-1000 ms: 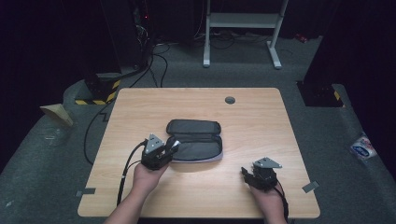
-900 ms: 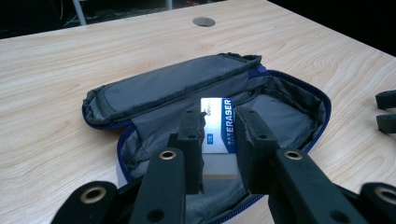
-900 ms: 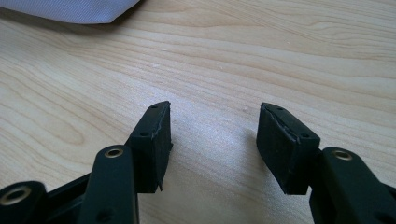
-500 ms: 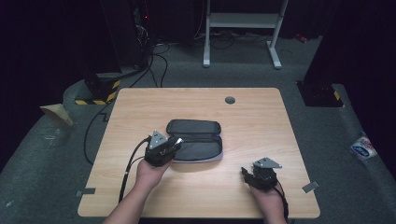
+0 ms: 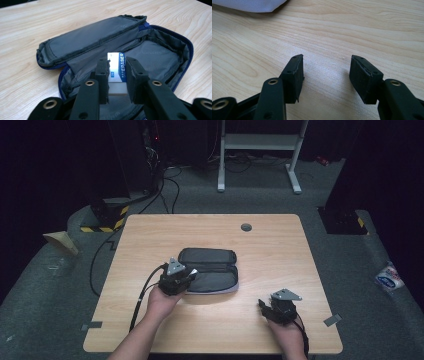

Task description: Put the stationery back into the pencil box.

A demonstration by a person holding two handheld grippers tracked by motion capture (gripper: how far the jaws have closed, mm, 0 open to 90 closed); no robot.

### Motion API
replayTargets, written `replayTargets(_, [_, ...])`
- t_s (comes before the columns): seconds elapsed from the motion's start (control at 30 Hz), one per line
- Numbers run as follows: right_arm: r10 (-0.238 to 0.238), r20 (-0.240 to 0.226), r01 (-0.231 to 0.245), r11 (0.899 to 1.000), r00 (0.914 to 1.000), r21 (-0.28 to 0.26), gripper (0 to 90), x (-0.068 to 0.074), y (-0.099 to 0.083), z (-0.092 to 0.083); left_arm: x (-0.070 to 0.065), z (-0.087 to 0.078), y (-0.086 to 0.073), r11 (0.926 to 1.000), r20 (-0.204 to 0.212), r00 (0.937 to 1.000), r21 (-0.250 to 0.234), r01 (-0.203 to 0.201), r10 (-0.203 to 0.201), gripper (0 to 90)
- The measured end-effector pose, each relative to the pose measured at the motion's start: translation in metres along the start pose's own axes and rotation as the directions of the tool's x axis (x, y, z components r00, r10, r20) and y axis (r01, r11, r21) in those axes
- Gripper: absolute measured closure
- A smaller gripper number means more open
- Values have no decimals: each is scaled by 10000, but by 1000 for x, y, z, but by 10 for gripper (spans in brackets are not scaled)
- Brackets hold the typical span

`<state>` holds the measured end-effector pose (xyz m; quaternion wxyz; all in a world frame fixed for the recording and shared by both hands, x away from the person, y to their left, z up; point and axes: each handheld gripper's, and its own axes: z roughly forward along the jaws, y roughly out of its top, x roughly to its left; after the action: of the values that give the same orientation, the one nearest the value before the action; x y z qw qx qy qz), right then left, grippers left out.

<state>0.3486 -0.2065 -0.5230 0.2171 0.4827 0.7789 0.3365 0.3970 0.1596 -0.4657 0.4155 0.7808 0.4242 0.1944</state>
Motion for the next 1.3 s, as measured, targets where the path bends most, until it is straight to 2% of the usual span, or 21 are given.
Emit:
replayTargets(0.2, [-15,-6,15,10000,10000,3,448,0,0,0,3,13,-3,9983,-121,9999,578,118,-112,730])
replayTargets(0.37, [-6,-3,6,10000,10000,2,448,0,0,0,2,21,-6,9955,-262,9996,946,-21,46,730])
replayTargets(0.9, [-4,3,4,10000,10000,3,448,0,0,0,-3,26,-3,9928,-254,9987,1130,-409,440,728])
replayTargets(0.97, [-1,-1,1,10000,10000,3,448,0,0,0,-3,27,-2,9919,-153,9989,1193,-425,446,728])
replayTargets(1.17, [-8,-8,8,10000,10000,3,448,0,0,0,-4,26,0,9914,-247,9979,1175,-570,603,726])
replayTargets(1.3, [-11,-6,11,10000,10000,3,448,0,0,0,-5,24,2,9933,-239,9982,1030,-517,545,662])
